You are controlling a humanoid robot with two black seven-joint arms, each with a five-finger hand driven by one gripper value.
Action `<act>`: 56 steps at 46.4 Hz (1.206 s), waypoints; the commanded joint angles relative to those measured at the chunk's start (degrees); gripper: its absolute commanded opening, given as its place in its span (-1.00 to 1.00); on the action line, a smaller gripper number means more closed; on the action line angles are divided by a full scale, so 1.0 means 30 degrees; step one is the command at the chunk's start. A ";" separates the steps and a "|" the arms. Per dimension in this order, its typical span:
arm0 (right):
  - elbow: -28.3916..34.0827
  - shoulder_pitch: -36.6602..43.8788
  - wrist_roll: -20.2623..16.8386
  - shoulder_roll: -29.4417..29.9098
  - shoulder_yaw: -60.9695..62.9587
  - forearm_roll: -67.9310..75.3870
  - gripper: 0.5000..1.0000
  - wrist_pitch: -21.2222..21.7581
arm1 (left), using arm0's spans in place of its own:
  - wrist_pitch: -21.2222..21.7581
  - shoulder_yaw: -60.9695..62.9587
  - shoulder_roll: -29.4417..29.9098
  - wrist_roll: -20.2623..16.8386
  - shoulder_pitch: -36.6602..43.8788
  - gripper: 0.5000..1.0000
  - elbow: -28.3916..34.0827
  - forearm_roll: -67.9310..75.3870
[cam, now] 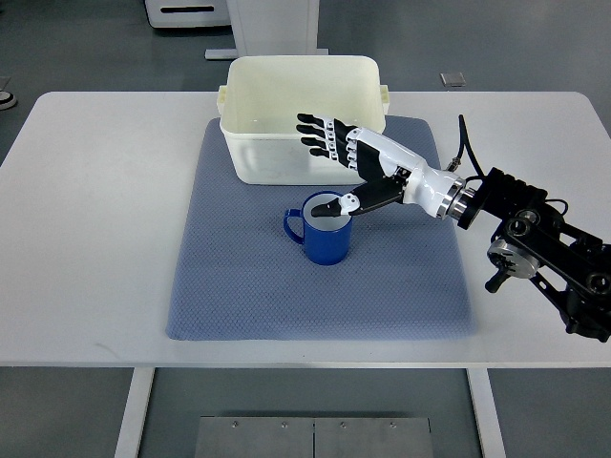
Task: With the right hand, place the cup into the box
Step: 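Reach the right hand over the blue mug toward its rim, then lower the right hand around the blue mug and close fingers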
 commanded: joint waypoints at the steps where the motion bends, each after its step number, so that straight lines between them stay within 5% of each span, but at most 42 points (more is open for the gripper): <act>1: -0.0246 -0.0033 0.0052 0.0025 -0.0027 -0.0016 0.99 -0.0255 | 0.0000 0.0000 0.0000 -0.0017 0.0007 1.00 0.0000 0.0000; 12: -0.0861 -0.0033 0.0550 0.0083 -0.0876 -0.0016 0.99 -0.0372 | 0.0000 0.0000 0.0000 0.0011 0.0007 1.00 0.0000 0.0000; 25: -0.2151 -0.0092 0.1458 0.0523 -0.2136 0.0131 0.99 -0.2159 | 0.0000 0.0000 0.0000 -0.0018 0.0007 1.00 0.0000 0.0000; 56: -0.2620 -0.0795 0.1458 0.1460 -0.2517 0.0190 0.99 -0.2218 | 0.0000 0.0000 0.0000 0.0012 0.0007 1.00 0.0000 0.0000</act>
